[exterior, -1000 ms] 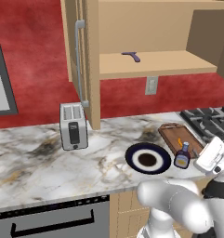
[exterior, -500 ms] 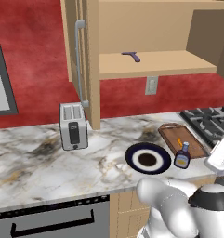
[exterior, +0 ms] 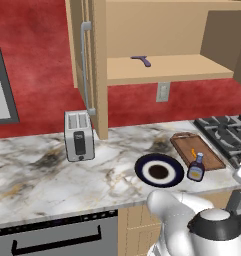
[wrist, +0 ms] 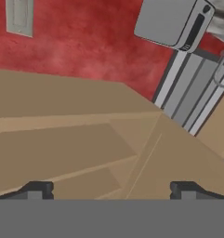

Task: Pick the shrimp from the plate and place it on the cutting board. Then pick the condiment bottle from the cabinet and place it next to the cutting board.

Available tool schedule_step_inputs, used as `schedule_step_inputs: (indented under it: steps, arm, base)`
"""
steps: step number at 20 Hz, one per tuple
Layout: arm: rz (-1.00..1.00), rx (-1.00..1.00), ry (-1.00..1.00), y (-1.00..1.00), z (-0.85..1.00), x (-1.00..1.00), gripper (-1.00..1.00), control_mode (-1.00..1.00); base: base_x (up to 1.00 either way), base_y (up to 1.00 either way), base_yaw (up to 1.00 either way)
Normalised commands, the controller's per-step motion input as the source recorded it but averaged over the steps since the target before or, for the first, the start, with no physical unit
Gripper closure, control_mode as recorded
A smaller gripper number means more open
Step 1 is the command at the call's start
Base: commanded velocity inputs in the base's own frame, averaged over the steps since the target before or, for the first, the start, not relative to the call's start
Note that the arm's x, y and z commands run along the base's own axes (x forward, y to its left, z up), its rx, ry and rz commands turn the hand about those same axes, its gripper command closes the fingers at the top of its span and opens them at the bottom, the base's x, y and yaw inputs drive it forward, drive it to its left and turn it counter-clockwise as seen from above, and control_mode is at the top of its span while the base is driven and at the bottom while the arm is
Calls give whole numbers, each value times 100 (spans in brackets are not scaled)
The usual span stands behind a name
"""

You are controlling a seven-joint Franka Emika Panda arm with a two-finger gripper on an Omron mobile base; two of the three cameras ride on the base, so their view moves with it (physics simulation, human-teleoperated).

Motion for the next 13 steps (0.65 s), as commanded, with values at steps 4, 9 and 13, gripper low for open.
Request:
schedule_step_inputs:
  steps: [4,9,13]
  arm:
    - [0,0,0,0,58,-29,-100,-100]
    - [0,0,0,0,55,-31,-100,-100]
    - [0,0,0,0,55,-26,-100,-100]
  base:
    - [0,0,0]
    - [0,0,0]
    - [0,0,0]
